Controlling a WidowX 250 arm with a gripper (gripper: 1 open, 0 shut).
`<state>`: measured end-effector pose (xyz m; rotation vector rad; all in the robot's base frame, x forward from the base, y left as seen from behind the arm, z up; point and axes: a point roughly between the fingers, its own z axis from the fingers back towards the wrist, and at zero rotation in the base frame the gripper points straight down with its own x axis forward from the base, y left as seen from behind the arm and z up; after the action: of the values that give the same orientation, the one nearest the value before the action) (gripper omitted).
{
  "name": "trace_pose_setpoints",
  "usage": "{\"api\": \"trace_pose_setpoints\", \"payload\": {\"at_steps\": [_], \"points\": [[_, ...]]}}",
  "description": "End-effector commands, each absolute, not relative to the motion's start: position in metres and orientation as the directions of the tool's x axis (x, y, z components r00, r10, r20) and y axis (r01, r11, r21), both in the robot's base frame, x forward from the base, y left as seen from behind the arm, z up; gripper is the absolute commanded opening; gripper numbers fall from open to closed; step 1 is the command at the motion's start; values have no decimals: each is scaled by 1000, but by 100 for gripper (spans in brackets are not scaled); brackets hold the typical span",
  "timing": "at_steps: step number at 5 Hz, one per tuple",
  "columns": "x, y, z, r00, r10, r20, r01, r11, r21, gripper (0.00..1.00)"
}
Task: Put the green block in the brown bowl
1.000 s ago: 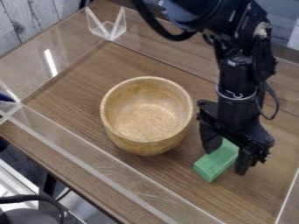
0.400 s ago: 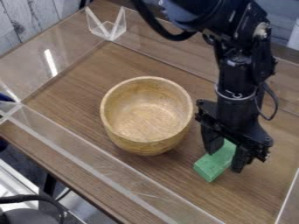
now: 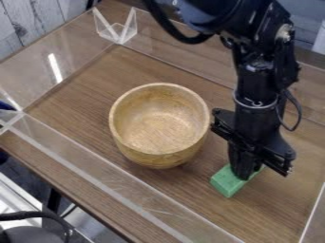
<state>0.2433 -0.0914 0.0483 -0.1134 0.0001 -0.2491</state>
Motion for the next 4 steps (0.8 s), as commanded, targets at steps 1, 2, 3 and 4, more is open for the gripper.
{"api": "trace_pose_setpoints", "payload": {"at_steps": [1, 2, 3, 4], "points": [[251, -87, 76, 968, -232, 92, 241, 965, -108, 0], [251, -79, 99, 967, -218, 129, 231, 968, -96, 0], [252, -67, 121, 967, -195, 161, 211, 974, -87, 0], [258, -50, 138, 970, -158, 186, 175, 981, -78, 0]]}}
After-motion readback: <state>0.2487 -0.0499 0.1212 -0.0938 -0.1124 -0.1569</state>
